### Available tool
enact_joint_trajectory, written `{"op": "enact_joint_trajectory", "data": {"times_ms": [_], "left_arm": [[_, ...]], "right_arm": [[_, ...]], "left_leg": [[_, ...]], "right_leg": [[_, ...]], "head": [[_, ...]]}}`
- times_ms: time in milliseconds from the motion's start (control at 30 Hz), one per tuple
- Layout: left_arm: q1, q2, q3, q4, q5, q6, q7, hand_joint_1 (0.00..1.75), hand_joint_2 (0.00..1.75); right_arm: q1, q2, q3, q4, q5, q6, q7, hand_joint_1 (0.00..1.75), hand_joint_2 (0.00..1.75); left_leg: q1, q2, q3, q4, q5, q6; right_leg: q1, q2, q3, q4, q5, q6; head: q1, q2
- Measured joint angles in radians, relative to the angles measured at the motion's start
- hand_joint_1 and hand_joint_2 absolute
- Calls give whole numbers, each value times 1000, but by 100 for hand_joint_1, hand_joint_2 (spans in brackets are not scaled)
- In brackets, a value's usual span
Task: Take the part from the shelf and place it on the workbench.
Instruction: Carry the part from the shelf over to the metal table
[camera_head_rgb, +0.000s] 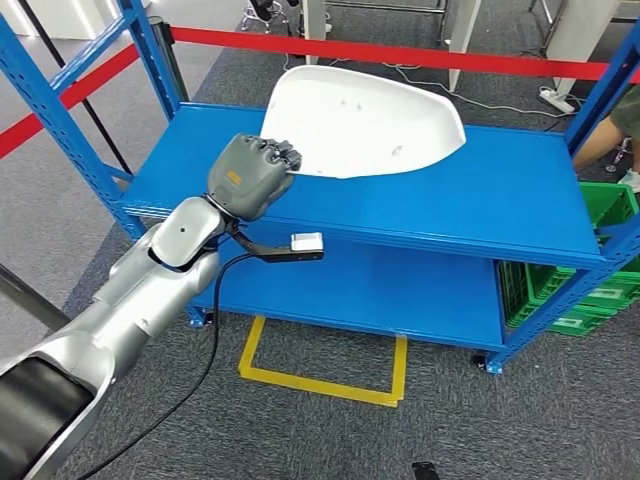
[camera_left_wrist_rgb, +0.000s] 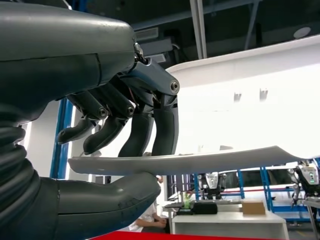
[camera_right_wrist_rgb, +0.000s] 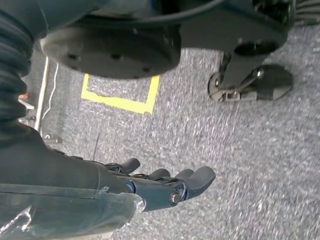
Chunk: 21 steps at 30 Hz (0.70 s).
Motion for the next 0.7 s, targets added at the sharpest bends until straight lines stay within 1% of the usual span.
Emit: {"op": "enact_joint_trajectory", "data": {"times_ms": [33,67,100,133,167,200,233,267,300,333,367,400,433,467,500,533,567,600,633,667,700], "left_arm": [[-1,4,0,0,2,0,0,175,175],[-2,6,0,0,4,0,-1,175,175],[-2,9,0,0,5,0,-2,175,175],[-1,10,0,0,6,-1,-3,175,175],[-1,12,0,0,7,-1,-4,175,175],[-1,13,0,0,7,-1,-4,175,175],[-1,14,0,0,7,-1,-5,175,175],[-3,15,0,-1,7,-1,-5,175,175],[-5,16,0,-2,8,-1,-6,175,175],[-6,16,1,-3,8,-1,-6,175,175],[-8,16,1,-4,8,-1,-6,175,175],[-9,17,1,-5,8,-1,-6,175,175],[-9,18,0,-5,8,-2,-6,175,175],[-8,19,0,-5,8,-2,-6,175,175],[-8,19,0,-5,8,-2,-6,175,175],[-8,19,0,-5,8,-2,-6,175,175],[-8,19,-1,-5,8,-2,-6,175,175],[-8,19,-1,-5,9,-3,-7,175,175],[-8,19,-1,-5,10,-3,-7,175,175],[-7,20,-2,-5,12,-4,-8,175,175],[-7,20,-2,-5,14,-4,-8,175,175]], "right_arm": [[0,0,0,0,1,0,-1,0,175],[0,0,0,0,1,-1,-1,0,175],[0,0,0,0,2,-1,-1,0,175],[0,0,0,0,2,-1,-2,0,175],[0,0,0,0,2,-1,-2,0,175],[0,0,0,0,2,-1,-2,0,175],[-1,0,0,0,2,-1,-2,0,175],[-3,0,0,0,3,-1,-2,0,175],[-4,0,0,0,3,-1,-2,0,175],[-6,0,0,0,4,-1,-2,0,175],[-6,0,0,0,4,-1,-2,0,175],[-6,0,0,0,4,-1,-2,0,175],[-5,0,0,0,4,-1,-2,0,175],[-4,0,0,0,4,-1,-2,0,175],[-4,0,0,0,4,-1,-3,0,175],[-5,0,0,0,4,-1,-3,0,175],[-6,0,0,0,4,-2,-3,0,175],[-8,0,0,0,4,-2,-3,0,175],[-10,0,0,0,4,-2,-3,0,175],[-11,0,0,0,5,-2,-3,0,175],[-11,0,0,0,7,-2,-2,0,175]], "left_leg": [[1,0,-16,44,-43,-6],[1,0,-35,107,-94,-10],[2,0,-54,179,-137,-13],[2,0,-67,238,-162,-14],[2,0,-66,269,-166,-14],[2,0,-47,264,-153,-13],[2,0,-11,226,-130,-10],[2,0,37,164,-110,-6],[1,-1,85,95,-100,-1],[-1,-1,120,41,-98,3],[-3,-2,140,7,-101,7],[-5,-2,144,-10,-103,11],[-4,-2,141,-17,-101,15],[-3,0,136,-24,-96,22],[-1,1,132,-30,-90,30],[1,2,126,-35,-83,38],[1,3,119,-35,-75,44],[0,3,112,-34,-68,47],[0,4,103,-34,-60,48],[-1,4,94,-34,-52,49],[-1,4,84,-33,-43,48]], "right_leg": [[-2,-1,-10,-1,11,-7],[-2,-2,-22,-1,21,-12],[-2,-2,-35,-1,31,-14],[-2,-2,-47,0,40,-14],[-2,-3,-60,0,49,-13],[-2,-3,-71,0,58,-11],[-2,-3,-82,0,66,-9],[-2,-3,-90,0,74,-6],[-1,-3,-97,1,80,-2],[-1,-4,-103,0,88,3],[-1,-4,-108,-2,96,8],[-1,-4,-113,-5,104,14],[-2,-4,-119,-7,111,20],[-2,-4,-126,-5,104,26],[-2,-3,-134,11,84,31],[-2,-3,-146,49,47,35],[-2,-4,-159,105,1,38],[-1,-4,-173,173,-42,40],[-1,-4,-182,234,-71,42],[0,-4,-180,271,-79,43],[0,-4,-162,273,-66,43]], "head": [[-1,0],[-2,0],[-3,0],[-3,0],[-3,0],[-3,0],[-3,0],[-3,0],[-3,0],[-2,0],[-2,0],[-2,0],[-2,0],[-2,0],[-1,0],[0,0],[1,0],[1,0],[1,0],[1,0],[2,0]]}}
